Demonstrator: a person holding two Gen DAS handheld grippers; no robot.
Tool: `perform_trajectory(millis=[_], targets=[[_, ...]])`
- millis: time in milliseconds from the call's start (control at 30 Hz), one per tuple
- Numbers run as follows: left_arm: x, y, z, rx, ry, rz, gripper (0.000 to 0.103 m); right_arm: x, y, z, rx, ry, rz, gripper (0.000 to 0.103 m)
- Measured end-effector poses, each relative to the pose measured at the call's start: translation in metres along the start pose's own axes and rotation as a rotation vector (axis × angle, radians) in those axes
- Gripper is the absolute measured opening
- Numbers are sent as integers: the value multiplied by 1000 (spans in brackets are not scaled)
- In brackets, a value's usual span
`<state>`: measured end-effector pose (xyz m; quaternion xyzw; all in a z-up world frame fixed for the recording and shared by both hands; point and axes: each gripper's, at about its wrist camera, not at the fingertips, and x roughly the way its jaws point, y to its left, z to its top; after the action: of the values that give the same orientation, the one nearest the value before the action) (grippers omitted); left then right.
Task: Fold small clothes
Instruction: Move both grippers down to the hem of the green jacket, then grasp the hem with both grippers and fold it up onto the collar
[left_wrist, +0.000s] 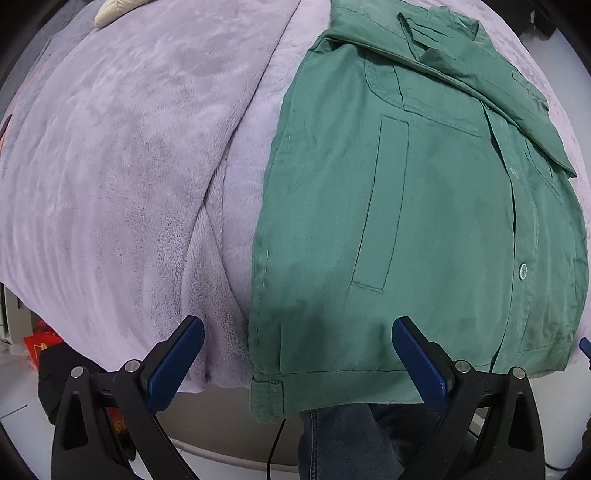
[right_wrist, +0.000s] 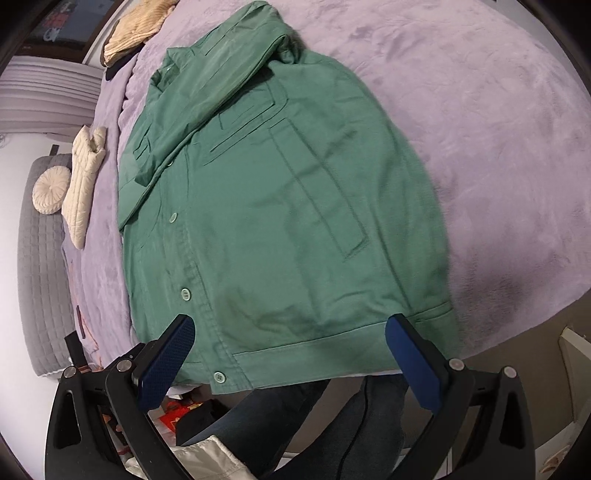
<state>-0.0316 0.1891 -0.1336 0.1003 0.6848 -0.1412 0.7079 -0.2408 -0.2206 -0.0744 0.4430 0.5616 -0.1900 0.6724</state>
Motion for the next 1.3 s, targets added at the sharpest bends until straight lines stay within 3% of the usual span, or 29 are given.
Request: perform_trajectory(millis=[100,233,467,667,800,833,900,933,967,1000,1033,1067,1300], targets=[[8,6,-8,-28,-5,7,102,-7,-22,6,2,-23,-61,103],[23,16,-16,-72,34,-62,102,-3,-54,13,33,-8,-70,103],[34,2,-22,-37,42,-62,102,32,-66,4,43,115,33,103],[39,-9,-38,17,67,-92,102,37,-50,-10,1,131,204,103],[42,-14,-49,7,83,-122,102,44,-64,-17,98,130,264,103],[41,-15,-51,5,84,-130,101,46,-66,-19,127,127,281,103],[37,-18,-62,20,76,-111,88,46,-68,-25,178,106,313,102],[34,-17,-69,32,72,-101,79,45,-68,-27,193,92,323,97],[30,-18,-76,46,68,-96,50,44,-66,-29,205,81,323,80],[28,-17,-79,59,76,-102,40,43,-66,-30,214,79,319,65],[23,-14,-81,68,70,-101,32,43,-65,-31,224,81,306,23],[18,-12,-82,72,67,-130,23,42,-62,-31,227,84,306,6],[-18,6,-70,2,61,-357,18,12,-31,-17,188,14,508,6]])
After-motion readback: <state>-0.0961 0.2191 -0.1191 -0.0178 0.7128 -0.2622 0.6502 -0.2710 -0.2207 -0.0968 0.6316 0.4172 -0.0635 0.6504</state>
